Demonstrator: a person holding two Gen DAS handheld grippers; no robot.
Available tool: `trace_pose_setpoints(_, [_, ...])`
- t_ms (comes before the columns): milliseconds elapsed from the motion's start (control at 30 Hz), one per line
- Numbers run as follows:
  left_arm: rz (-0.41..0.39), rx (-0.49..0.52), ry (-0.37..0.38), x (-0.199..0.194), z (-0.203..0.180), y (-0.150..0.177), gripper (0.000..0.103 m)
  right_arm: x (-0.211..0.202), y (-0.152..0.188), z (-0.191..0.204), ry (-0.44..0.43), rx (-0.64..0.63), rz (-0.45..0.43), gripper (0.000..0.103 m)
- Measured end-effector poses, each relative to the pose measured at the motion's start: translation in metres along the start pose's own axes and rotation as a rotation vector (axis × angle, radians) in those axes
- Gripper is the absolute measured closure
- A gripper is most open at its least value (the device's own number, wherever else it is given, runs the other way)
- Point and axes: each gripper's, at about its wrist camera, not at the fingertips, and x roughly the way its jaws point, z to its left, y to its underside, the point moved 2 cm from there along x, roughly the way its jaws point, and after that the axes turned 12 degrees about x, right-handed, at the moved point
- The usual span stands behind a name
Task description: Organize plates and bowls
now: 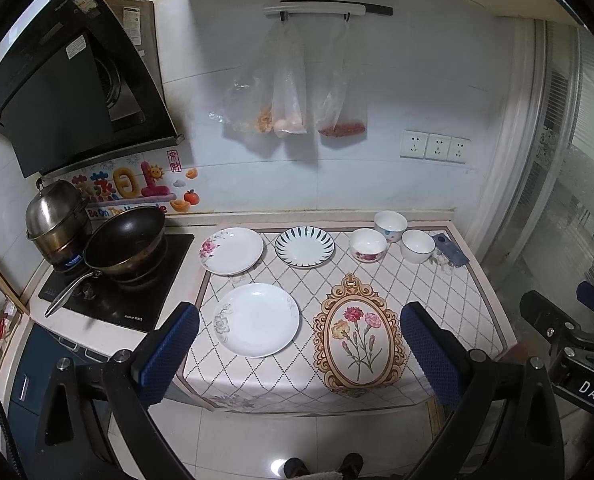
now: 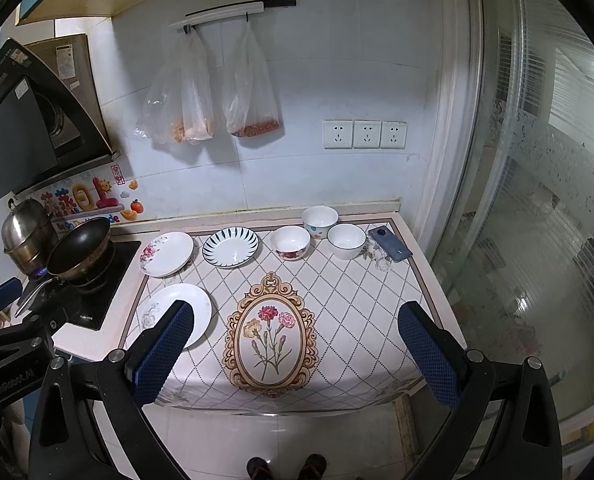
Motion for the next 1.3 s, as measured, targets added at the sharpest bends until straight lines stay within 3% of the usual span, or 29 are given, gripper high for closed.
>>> trace_pose_setpoints(533, [-0.001,-0.019,-0.015,0.012,0.000,-0.003,0.000,0.010,-0.006,-0.005,-0.037,0.015,0.009,0.000])
trace_pose_setpoints(667, [0.013,-0.063,-0.065,0.043,0.016,0.000,0.000,0.033,-0.011,-0.012,-0.113,0.030,-0.015,0.000])
trace_pose_setpoints(800, [0.154,-0.112,-0.133,0.112,0.052,0.024,0.000,0.097,-0.004,-0.004,-0.223,0.026,0.143,0.000])
trace_pose_setpoints(900, [0.265,-0.138,-0.137,0.165,0.072,0.045,0.000,0.162,0.011,0.017,-0.307,0.037,0.291,0.000])
trace_pose_setpoints(1033, [0.410,-0.187,-0.072,0.247,0.107,0.076,0.000,0.246,0.041,0.051,-0.332,0.031,0.433,0.000])
trace_pose_setpoints(1300, [0.577,-0.204,0.072,0.371,0.153,0.116,0.001,0.403,0.101,0.113,-0.308,0.073,0.635,0.003])
